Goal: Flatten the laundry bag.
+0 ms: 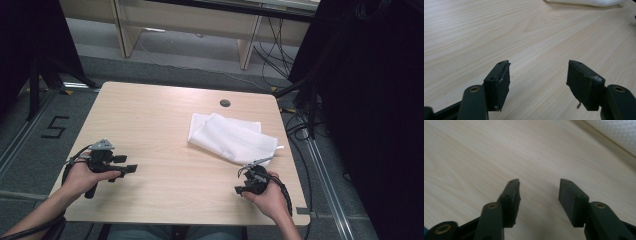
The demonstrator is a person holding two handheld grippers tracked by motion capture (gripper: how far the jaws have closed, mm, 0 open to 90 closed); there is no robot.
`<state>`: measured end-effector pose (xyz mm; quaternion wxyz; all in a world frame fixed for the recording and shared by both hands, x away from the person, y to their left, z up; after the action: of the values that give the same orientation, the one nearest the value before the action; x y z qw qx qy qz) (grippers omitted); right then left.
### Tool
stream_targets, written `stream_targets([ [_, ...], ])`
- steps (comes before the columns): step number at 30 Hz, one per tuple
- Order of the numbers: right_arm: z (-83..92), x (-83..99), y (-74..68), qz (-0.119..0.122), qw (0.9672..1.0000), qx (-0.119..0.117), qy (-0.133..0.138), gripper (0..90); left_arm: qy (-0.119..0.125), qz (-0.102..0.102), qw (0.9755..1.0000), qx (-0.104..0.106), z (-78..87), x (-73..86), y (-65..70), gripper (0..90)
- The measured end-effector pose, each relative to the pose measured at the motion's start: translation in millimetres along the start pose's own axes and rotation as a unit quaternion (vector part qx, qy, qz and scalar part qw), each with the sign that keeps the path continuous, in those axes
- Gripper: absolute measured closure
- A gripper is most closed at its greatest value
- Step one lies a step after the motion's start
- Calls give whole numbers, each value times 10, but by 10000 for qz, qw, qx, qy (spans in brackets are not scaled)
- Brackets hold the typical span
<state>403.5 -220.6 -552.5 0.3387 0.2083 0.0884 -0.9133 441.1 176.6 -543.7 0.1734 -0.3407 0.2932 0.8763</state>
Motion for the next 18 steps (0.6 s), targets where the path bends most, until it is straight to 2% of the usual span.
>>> stream_targets([
  [1,5,-5,5,-87,10000,12,25,484,0,0,10000,0,0,0,0,346],
  [5,37,-35,36,-17,9995,198,240,503,-48,4,10000,53,-13,13,6,346],
  [7,46,-42,43,-30,9995,198,261,516,-48,20,10000,58,-21,11,13,345],
  [8,56,-47,53,-27,9994,230,269,538,-54,6,10000,76,-29,12,19,346],
  [9,95,-84,63,-257,9987,285,335,590,-47,25,9999,87,-40,18,26,346],
  [10,95,-84,63,-257,9987,285,335,590,-88,-22,9999,86,-36,28,26,346],
  [12,130,-131,97,-277,9977,394,476,653,-106,-33,9999,76,-22,47,34,346],
  [13,142,-173,122,-304,9964,494,625,685,-84,-41,9999,79,-13,46,39,346],
  [14,170,-181,123,-356,9965,481,585,720,-87,-30,9999,92,-2,47,46,345],
  [15,184,-225,176,-276,9949,612,757,808,-34,-52,10000,56,7,41,51,346],
  [18,208,-223,180,-377,9945,699,684,861,-51,-68,9999,107,7,42,63,346],
])
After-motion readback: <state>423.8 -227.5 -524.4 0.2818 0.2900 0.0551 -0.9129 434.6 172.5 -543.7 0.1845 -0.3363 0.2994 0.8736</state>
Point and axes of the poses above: each handheld gripper's, and its own axes: z roughly backward along the jaws, x roughly out of its underside, y roughly to its right, the point moved 9 cm from there along -z, roughly forward along the jaws, and after that the axes turned 10 degrees about z, right-handed, at the moved point
